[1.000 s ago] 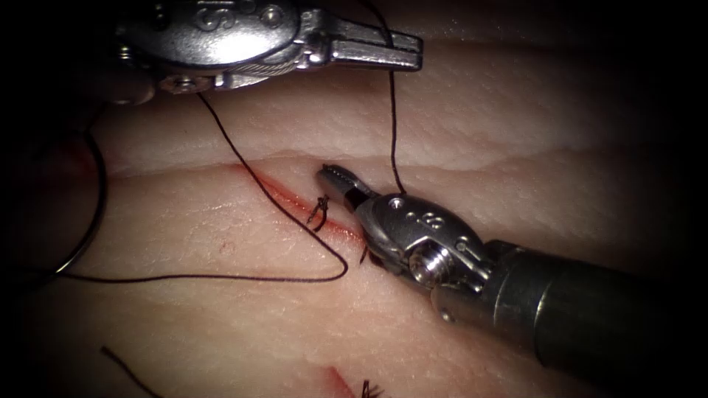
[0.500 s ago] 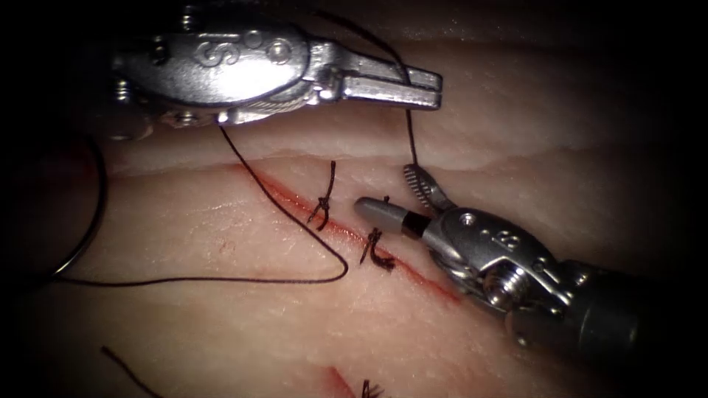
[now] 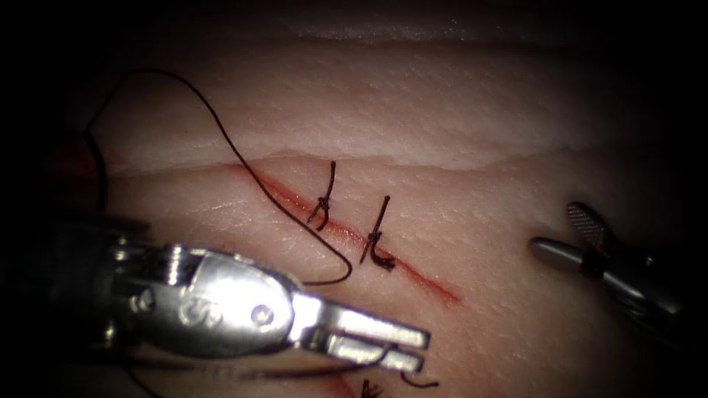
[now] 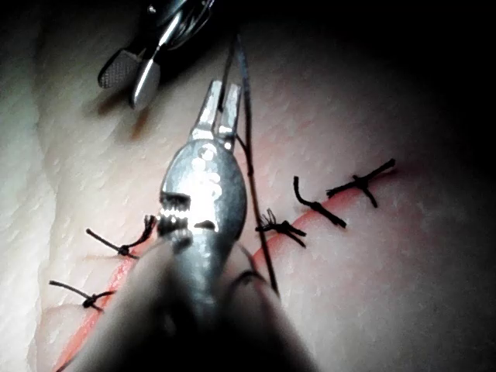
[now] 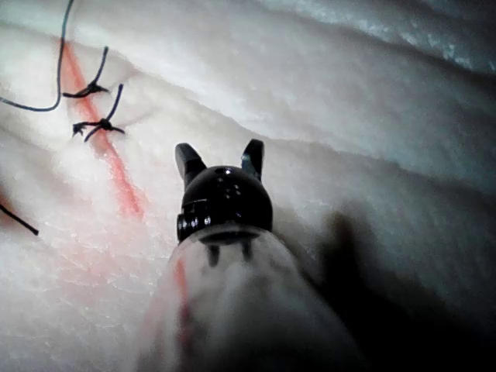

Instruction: Wound Closure

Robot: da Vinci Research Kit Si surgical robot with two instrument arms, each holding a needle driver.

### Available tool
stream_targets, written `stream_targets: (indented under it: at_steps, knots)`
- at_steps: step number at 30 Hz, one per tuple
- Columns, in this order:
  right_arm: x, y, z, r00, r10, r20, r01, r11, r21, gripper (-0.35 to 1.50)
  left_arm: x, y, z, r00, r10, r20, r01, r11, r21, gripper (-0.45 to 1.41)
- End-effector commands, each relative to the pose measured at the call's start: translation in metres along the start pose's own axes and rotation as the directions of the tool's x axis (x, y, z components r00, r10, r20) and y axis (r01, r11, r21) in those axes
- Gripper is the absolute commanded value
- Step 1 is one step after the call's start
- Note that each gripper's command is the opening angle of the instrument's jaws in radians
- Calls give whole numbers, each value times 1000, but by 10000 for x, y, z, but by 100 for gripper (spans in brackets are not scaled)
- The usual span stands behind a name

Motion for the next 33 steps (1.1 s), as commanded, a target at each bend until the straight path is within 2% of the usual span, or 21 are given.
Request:
stream_targets:
  at_steps: [1,2,4,6,8,10,17,26,28,30,33]
  knots:
    - [0,1,9,1000,-1,-3,1,1000,1,124,-9,10,9,999,9,47,-6,999,-45,89]
    - [0,1,10,1000,-1,-3,1,1000,-1,124,-17,21,10,995,15,99,-7,996,-85,103]
    - [0,0,13,1000,0,-4,0,1000,-3,126,-24,24,8,988,19,156,-6,996,-86,104]
    - [0,-3,15,1000,0,-6,0,1000,-7,128,-33,19,5,979,9,204,3,998,-59,113]
    - [-2,-6,18,1000,-6,-8,5,1000,-14,128,-42,8,2,971,-26,236,30,999,-11,136]
    - [-3,-9,20,1000,-6,-8,6,1000,-14,128,-51,-2,-2,963,-46,264,35,998,43,140]
    - [-11,-16,27,1000,-20,-2,20,1000,-3,128,-68,-17,-23,955,-97,281,68,991,114,123]
    - [-14,-17,28,1000,-23,0,23,1000,-4,128,-76,-39,-63,931,-163,327,105,977,187,126]
    - [-15,-18,28,1000,-24,-1,24,1000,-5,128,-79,-45,-70,920,-181,347,109,970,219,110]
    - [-16,-19,28,1000,-24,2,24,1000,-5,128,-84,-44,-71,912,-195,361,112,965,237,105]
    - [-17,-20,28,1000,-26,3,26,1000,-5,128,-89,-35,-73,899,-199,390,118,968,223,89]
